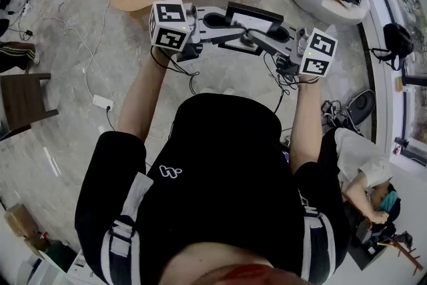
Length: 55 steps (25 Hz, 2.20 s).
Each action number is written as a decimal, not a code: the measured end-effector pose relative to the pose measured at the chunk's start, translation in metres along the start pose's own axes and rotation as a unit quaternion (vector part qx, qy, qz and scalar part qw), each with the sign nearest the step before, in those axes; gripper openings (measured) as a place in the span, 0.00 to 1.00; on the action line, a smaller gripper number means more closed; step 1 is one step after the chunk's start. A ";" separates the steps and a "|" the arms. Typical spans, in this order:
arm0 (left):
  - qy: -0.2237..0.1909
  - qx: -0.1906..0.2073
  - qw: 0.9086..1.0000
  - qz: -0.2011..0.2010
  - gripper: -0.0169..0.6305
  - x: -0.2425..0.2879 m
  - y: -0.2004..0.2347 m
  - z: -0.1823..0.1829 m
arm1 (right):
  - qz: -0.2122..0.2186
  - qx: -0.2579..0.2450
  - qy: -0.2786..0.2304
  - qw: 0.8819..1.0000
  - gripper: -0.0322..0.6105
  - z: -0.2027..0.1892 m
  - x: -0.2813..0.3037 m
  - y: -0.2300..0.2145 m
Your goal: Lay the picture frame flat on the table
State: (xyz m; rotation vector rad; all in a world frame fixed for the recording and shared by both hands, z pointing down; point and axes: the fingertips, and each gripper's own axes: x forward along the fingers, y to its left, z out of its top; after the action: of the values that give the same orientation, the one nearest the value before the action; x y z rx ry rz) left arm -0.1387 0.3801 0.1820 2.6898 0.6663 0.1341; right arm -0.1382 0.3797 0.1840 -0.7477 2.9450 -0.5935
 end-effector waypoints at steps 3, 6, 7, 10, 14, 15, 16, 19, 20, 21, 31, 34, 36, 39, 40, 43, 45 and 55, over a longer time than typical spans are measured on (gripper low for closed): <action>-0.007 -0.005 1.000 0.006 0.05 0.000 0.002 -0.001 | -0.004 0.008 -0.006 1.000 0.08 0.000 -0.001 -0.002; -0.009 -0.014 1.000 0.009 0.05 0.001 0.004 -0.002 | -0.011 0.016 -0.013 1.000 0.08 -0.001 -0.001 -0.004; -0.009 -0.019 1.000 0.011 0.05 0.001 0.005 -0.002 | -0.013 0.017 -0.015 1.000 0.08 -0.002 -0.002 -0.005; -0.008 -0.029 1.000 0.008 0.05 0.003 0.006 -0.008 | -0.018 0.018 -0.013 1.000 0.08 -0.008 -0.002 -0.006; -0.007 -0.031 0.999 0.007 0.05 0.004 0.011 -0.012 | -0.031 0.013 -0.012 0.999 0.08 -0.012 -0.003 -0.012; -0.006 -0.030 1.000 0.007 0.05 0.004 0.013 -0.012 | -0.033 0.011 -0.013 0.999 0.08 -0.012 -0.004 -0.013; -0.005 -0.028 1.000 0.008 0.05 0.005 0.013 -0.012 | -0.034 0.009 -0.015 0.999 0.08 -0.011 -0.005 -0.014; -0.001 -0.019 1.000 0.013 0.05 0.005 0.011 -0.011 | -0.032 0.000 -0.020 0.999 0.08 -0.010 -0.005 -0.012; 0.000 -0.016 1.000 0.015 0.05 0.005 0.012 -0.012 | -0.031 -0.003 -0.022 0.999 0.08 -0.011 -0.005 -0.013; 0.002 -0.013 1.000 0.017 0.05 0.005 0.016 -0.011 | -0.029 -0.005 -0.024 0.999 0.08 -0.011 -0.005 -0.017; 0.007 -0.027 0.996 0.079 0.05 0.003 0.188 0.037 | 0.025 0.007 -0.036 0.999 0.08 0.038 -0.001 -0.189; 0.007 -0.031 0.995 0.095 0.05 -0.005 0.242 0.058 | 0.040 0.015 -0.037 0.998 0.08 0.060 0.007 -0.242; 0.002 -0.038 0.994 0.103 0.05 -0.004 0.278 0.070 | 0.050 0.027 -0.032 0.998 0.08 0.071 0.007 -0.278; -0.019 -0.057 0.991 0.119 0.05 0.004 0.339 0.088 | 0.059 0.041 -0.012 0.997 0.08 0.090 -0.002 -0.339; -0.025 -0.059 0.990 0.126 0.05 0.006 0.362 0.098 | 0.062 0.040 -0.007 0.997 0.08 0.101 -0.004 -0.362; -0.039 -0.062 0.987 0.141 0.05 0.011 0.414 0.123 | 0.073 0.038 0.004 0.997 0.08 0.126 -0.009 -0.413; -0.040 -0.061 0.986 0.148 0.05 0.010 0.441 0.134 | 0.081 0.039 0.008 0.996 0.08 0.138 -0.008 -0.440; -0.040 -0.126 0.973 0.187 0.05 -0.007 0.514 0.136 | 0.099 0.090 0.012 0.991 0.08 0.140 0.009 -0.512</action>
State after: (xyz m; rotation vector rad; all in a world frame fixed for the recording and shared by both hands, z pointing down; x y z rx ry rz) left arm 0.1016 -0.0897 0.2461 2.5259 0.1015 0.1917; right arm 0.1037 -0.0890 0.2469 -0.4270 2.8879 -0.8405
